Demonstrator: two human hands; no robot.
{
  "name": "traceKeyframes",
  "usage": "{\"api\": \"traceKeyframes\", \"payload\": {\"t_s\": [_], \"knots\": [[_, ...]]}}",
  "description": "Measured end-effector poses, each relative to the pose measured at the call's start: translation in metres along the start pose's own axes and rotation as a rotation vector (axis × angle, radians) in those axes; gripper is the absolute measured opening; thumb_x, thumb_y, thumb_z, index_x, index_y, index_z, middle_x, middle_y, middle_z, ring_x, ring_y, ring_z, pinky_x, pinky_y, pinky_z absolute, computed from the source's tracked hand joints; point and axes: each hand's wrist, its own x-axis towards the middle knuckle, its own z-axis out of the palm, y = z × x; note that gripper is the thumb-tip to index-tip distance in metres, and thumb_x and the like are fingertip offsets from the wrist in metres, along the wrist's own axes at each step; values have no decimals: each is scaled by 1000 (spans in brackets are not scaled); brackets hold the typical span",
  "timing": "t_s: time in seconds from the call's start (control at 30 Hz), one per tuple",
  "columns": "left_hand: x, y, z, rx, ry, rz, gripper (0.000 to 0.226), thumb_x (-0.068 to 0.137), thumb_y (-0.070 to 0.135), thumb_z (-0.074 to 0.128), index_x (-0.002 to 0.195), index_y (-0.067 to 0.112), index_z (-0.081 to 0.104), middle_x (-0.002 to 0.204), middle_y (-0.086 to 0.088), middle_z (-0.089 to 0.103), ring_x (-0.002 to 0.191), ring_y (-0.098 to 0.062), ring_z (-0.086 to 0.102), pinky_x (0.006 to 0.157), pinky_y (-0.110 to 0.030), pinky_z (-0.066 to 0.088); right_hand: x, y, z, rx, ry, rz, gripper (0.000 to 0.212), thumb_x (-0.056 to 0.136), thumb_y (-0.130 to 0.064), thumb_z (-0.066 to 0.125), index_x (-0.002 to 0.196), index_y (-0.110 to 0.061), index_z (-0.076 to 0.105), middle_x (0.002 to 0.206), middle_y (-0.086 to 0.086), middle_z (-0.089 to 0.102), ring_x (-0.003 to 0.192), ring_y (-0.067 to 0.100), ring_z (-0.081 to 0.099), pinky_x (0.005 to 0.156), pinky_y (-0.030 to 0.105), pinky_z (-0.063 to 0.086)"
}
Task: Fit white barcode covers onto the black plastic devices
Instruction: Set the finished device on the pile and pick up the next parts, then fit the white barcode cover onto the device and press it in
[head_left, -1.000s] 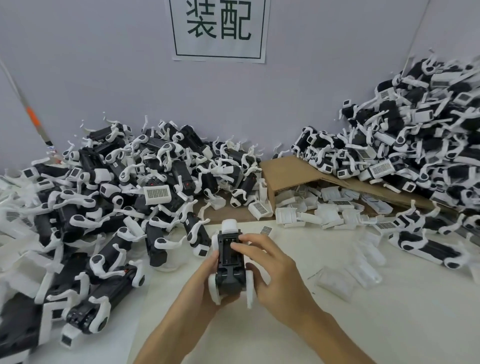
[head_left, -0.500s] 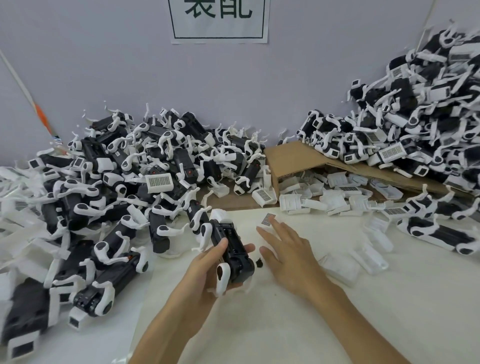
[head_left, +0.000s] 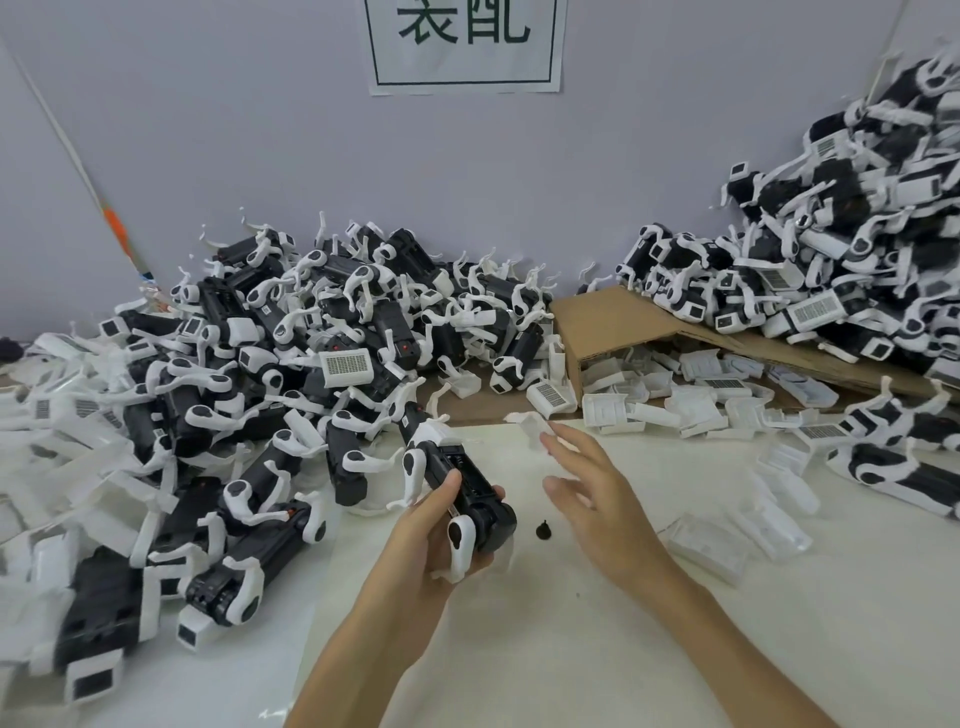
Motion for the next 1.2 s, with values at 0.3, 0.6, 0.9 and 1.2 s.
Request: {"api": "traceKeyframes", "payload": {"t_s": [0.3,0.6,0.9,1.2], "knots": [[-1,-3,1,172,87,124,56,72,35,73,126,28,62,113,-1,75,92,-16,67,80,-30,43,-5,-18,0,750,-14,215,38,100,-5,44,95,-13,81,117,5,74,104,27,71,85,34,55],[-3,-4,1,261,49,161,40,74,30,72,113,27,69,115,-8,73,90,-21,59,69,-29,37,-6,-18,1,704,-28,195,17,86,-20,62,84,-15,78,103,12,75,97,30,73,81,31,56],[-2,-9,2,439,-76,200,44,77,26,70,120,16,67,109,-4,76,83,-15,64,62,-15,45,-8,-20,3,548,-53,174,21,73,-24,73,93,-21,74,80,2,60,77,16,62,76,40,53],[-2,-6,2,269,-87,109,29,84,35,71,112,31,73,116,-19,70,93,-28,67,76,-26,51,-7,-18,-2,575,-96,133,52,71,-13,68,122,-23,67,114,-1,73,110,17,67,90,28,54]]}}
